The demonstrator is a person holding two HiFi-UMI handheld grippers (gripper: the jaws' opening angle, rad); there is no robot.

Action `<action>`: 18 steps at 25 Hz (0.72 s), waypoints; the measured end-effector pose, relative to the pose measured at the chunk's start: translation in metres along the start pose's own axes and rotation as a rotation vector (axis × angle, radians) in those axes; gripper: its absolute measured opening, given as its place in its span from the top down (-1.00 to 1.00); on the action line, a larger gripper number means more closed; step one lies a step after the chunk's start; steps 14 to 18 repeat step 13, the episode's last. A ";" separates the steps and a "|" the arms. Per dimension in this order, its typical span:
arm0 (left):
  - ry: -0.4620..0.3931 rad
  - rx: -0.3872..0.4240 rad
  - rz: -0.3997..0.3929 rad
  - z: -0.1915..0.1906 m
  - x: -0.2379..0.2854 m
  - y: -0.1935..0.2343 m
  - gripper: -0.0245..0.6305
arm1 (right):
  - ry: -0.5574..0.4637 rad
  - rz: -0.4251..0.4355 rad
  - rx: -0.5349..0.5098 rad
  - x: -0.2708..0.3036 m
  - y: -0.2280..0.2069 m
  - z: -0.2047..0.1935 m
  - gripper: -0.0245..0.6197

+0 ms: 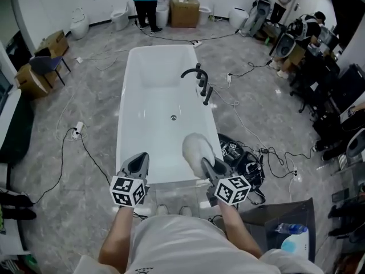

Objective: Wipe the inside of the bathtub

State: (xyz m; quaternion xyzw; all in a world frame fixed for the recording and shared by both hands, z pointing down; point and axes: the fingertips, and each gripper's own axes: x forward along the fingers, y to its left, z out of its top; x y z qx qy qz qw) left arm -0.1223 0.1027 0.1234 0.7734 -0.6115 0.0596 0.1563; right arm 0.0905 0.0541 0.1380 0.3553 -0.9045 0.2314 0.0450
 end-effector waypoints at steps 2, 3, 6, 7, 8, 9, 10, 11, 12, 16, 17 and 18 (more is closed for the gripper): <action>-0.002 0.004 -0.002 0.003 0.002 -0.004 0.89 | -0.002 0.003 -0.013 -0.001 -0.001 0.003 0.61; -0.004 0.008 -0.003 0.005 0.003 -0.005 0.89 | -0.003 0.004 -0.017 -0.001 -0.001 0.004 0.61; -0.013 0.021 -0.011 0.011 0.008 -0.007 0.89 | -0.005 0.003 -0.022 0.000 -0.004 0.008 0.61; -0.015 0.023 -0.013 0.012 0.009 -0.009 0.89 | -0.005 0.002 -0.023 -0.001 -0.006 0.009 0.61; -0.016 0.024 -0.014 0.013 0.010 -0.010 0.89 | -0.004 0.001 -0.022 -0.001 -0.008 0.009 0.61; -0.016 0.025 -0.014 0.013 0.012 -0.012 0.89 | -0.004 -0.001 -0.022 -0.003 -0.010 0.009 0.61; -0.016 0.025 -0.014 0.013 0.013 -0.013 0.89 | -0.004 -0.002 -0.023 -0.004 -0.013 0.009 0.61; -0.017 0.026 -0.013 0.013 0.013 -0.015 0.89 | -0.005 -0.004 -0.023 -0.005 -0.015 0.010 0.61; -0.016 0.026 -0.013 0.013 0.014 -0.016 0.89 | -0.007 -0.006 -0.024 -0.007 -0.017 0.011 0.61; -0.016 0.027 -0.012 0.014 0.015 -0.017 0.89 | -0.010 -0.007 -0.024 -0.008 -0.019 0.012 0.61; -0.016 0.027 -0.012 0.014 0.015 -0.017 0.89 | -0.010 -0.007 -0.024 -0.008 -0.019 0.012 0.61; -0.016 0.027 -0.012 0.014 0.015 -0.017 0.89 | -0.010 -0.007 -0.024 -0.008 -0.019 0.012 0.61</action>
